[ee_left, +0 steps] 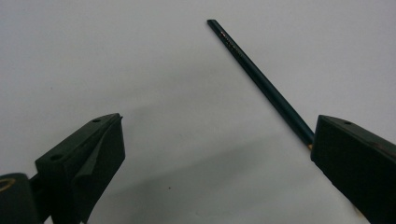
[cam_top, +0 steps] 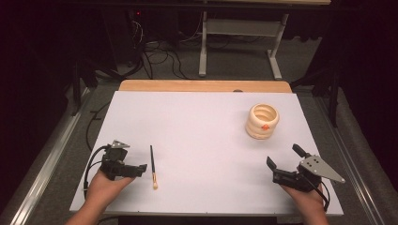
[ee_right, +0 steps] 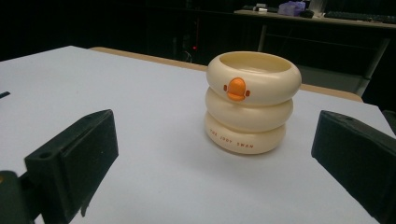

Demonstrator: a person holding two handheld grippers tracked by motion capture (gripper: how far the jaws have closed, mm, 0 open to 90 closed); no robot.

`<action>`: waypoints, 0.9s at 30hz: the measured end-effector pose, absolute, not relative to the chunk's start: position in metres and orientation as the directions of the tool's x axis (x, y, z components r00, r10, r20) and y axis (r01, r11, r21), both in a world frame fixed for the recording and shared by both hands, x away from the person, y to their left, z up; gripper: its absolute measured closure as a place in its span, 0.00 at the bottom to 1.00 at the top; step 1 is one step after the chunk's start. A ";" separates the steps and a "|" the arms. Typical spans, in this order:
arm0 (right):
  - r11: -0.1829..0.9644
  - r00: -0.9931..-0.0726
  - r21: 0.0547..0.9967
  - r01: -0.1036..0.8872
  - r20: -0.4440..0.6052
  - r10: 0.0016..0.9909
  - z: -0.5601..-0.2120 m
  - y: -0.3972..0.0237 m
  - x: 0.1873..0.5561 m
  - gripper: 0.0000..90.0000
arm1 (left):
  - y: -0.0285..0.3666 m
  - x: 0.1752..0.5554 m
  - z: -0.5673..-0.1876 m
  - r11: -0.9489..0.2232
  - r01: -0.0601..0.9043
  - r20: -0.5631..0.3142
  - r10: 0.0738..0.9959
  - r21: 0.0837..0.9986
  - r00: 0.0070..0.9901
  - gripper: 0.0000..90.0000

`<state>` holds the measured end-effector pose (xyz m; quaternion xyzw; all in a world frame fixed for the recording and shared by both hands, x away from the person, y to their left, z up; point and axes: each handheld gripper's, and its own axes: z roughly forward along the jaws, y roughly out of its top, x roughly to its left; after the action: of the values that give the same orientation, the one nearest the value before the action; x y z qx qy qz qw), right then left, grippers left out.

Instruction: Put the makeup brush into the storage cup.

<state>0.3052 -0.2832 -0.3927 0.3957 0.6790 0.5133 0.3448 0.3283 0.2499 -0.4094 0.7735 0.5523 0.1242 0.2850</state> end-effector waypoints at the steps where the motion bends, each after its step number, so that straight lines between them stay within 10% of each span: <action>1: 0.160 -0.450 0.970 0.184 -0.062 0.891 -0.393 -0.283 0.305 0.02 | 0.247 0.329 -0.408 -0.241 0.792 -0.120 0.923 0.561 0.366 0.04; 27: 0.165 -0.448 0.969 0.183 -0.067 0.891 -0.392 -0.283 0.305 0.02 | 0.238 0.345 -0.391 -0.280 0.885 -0.152 0.922 0.372 0.356 0.04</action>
<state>0.3050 -0.2827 -0.3923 0.3951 0.6801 0.5114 0.3461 0.3454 0.2376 -0.3907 0.7987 0.5657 0.0465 0.1999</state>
